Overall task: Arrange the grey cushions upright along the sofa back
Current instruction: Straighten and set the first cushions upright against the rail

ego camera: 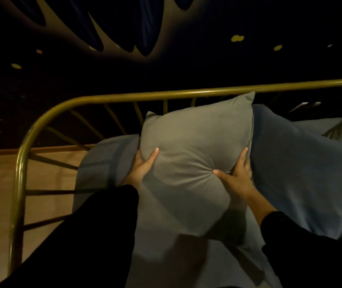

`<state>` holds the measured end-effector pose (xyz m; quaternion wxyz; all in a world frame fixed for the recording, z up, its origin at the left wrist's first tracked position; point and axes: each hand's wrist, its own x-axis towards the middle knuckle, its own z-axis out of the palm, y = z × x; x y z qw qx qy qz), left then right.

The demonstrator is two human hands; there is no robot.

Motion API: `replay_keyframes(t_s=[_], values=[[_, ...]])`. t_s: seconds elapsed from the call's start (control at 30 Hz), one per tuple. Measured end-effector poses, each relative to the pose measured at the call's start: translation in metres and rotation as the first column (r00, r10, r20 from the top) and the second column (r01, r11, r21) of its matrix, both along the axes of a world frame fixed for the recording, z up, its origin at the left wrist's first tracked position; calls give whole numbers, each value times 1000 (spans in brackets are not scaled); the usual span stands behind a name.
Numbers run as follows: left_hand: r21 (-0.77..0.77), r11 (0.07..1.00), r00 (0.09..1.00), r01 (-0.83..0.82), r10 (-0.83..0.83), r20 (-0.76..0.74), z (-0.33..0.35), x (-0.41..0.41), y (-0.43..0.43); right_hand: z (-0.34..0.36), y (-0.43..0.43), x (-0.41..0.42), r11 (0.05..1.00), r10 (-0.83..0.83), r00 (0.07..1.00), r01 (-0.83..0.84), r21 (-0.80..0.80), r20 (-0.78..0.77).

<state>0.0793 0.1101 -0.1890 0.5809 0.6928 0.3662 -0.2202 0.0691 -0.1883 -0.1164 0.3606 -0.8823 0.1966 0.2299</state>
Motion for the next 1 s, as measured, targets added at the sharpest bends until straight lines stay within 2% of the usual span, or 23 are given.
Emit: replay_keyframes(t_s=[0.07,0.13,0.27,0.47,0.6,0.73,0.87,1.0], values=[[-97,993,998,-62,60,-23,4,-1,1,1,-2,0,1000,-6,1000,6,20,-5],[-195,968,983,-157,136,-120,5,-1,6,6,-2,-1,999,-26,1000,26,44,-2],[-324,917,966,-233,180,-185,19,-5,15,26,-5,-10,968,-119,992,105,227,46],[-315,926,979,-206,190,-81,66,-36,22,51,3,-33,856,-335,934,247,454,124],[-261,941,976,-216,212,-46,87,-64,26,57,3,-66,779,-437,897,338,528,70],[-248,933,965,-261,258,-45,86,-121,42,48,20,-110,764,-435,901,375,524,-10],[-227,919,946,-322,320,-47,75,-183,75,30,55,-146,783,-349,937,309,539,-31],[-54,935,934,-351,345,-91,12,-225,116,14,85,-159,803,-241,967,250,541,-89]])
